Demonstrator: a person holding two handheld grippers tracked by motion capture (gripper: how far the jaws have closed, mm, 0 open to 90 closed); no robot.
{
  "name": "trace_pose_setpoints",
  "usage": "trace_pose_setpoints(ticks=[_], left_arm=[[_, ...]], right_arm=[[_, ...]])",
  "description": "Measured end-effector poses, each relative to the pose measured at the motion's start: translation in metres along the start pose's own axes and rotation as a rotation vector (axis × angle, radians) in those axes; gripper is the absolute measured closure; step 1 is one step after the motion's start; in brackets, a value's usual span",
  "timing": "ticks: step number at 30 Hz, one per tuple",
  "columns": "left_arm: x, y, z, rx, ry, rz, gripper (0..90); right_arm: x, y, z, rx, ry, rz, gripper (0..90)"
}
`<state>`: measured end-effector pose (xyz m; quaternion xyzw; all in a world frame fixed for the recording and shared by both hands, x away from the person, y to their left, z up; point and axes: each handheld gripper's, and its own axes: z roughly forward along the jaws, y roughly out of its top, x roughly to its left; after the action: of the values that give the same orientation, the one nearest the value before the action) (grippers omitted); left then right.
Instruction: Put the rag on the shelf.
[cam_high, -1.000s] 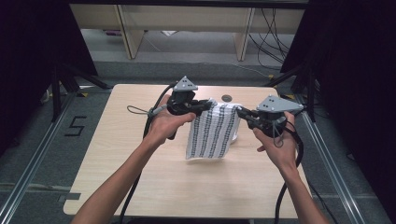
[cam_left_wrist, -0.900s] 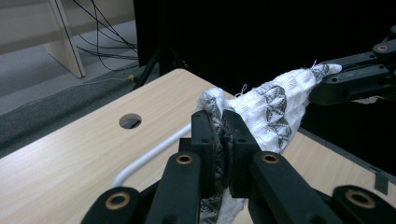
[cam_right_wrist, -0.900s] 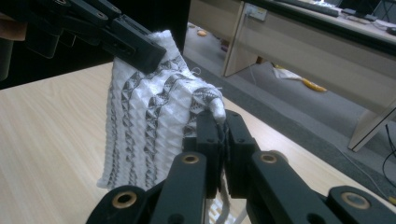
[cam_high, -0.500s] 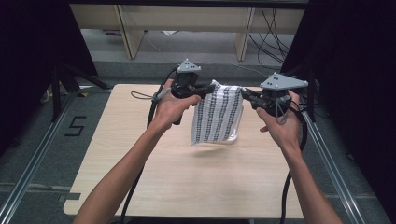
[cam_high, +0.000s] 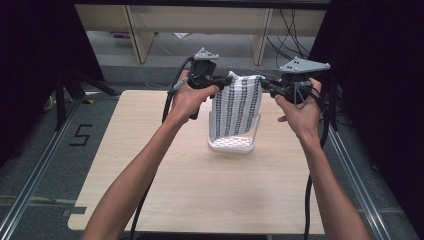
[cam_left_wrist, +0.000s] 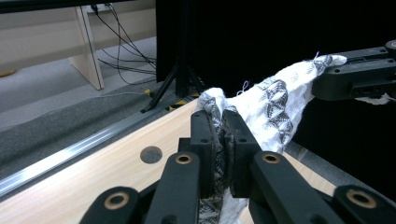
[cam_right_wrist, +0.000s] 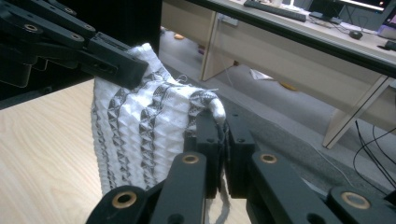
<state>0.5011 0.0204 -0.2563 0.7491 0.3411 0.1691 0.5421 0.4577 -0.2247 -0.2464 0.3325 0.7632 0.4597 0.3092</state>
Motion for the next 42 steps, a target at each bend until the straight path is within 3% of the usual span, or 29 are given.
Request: trace_pose_setpoints(ticks=[6, 12, 13, 18, 28, 33, 36, 40, 42], left_arm=[[0.007, 0.012, 0.007, -0.015, 0.005, -0.004, 83.4], [0.018, 0.018, 0.023, -0.016, 0.021, -0.021, 83.1], [0.02, 0.018, 0.024, -0.018, 0.022, -0.026, 83.0], [0.026, 0.022, 0.034, -0.015, 0.043, -0.043, 82.6], [0.039, 0.009, 0.062, 0.014, 0.068, -0.065, 81.9], [0.047, 0.003, 0.071, 0.049, 0.096, -0.053, 80.4], [0.052, -0.003, 0.074, 0.078, 0.107, -0.05, 79.2], [0.056, -0.01, 0.078, 0.079, 0.1, -0.07, 78.2], [0.06, -0.019, 0.084, 0.093, 0.096, -0.083, 77.1]], right_arm=[[-0.01, 0.011, 0.008, -0.01, -0.025, 0.015, 87.3], [-0.023, 0.017, 0.022, 0.017, -0.04, 0.033, 87.2], [-0.023, 0.018, 0.024, 0.025, -0.037, 0.059, 87.3], [-0.033, 0.018, 0.036, 0.037, -0.047, 0.084, 87.2], [-0.044, 0.003, 0.067, 0.09, -0.077, 0.14, 87.2], [-0.046, -0.003, 0.081, 0.115, -0.08, 0.17, 87.0], [-0.043, -0.008, 0.092, 0.136, -0.084, 0.167, 86.9], [-0.043, -0.014, 0.099, 0.165, -0.084, 0.169, 86.7], [-0.044, -0.021, 0.105, 0.184, -0.072, 0.216, 86.7]])
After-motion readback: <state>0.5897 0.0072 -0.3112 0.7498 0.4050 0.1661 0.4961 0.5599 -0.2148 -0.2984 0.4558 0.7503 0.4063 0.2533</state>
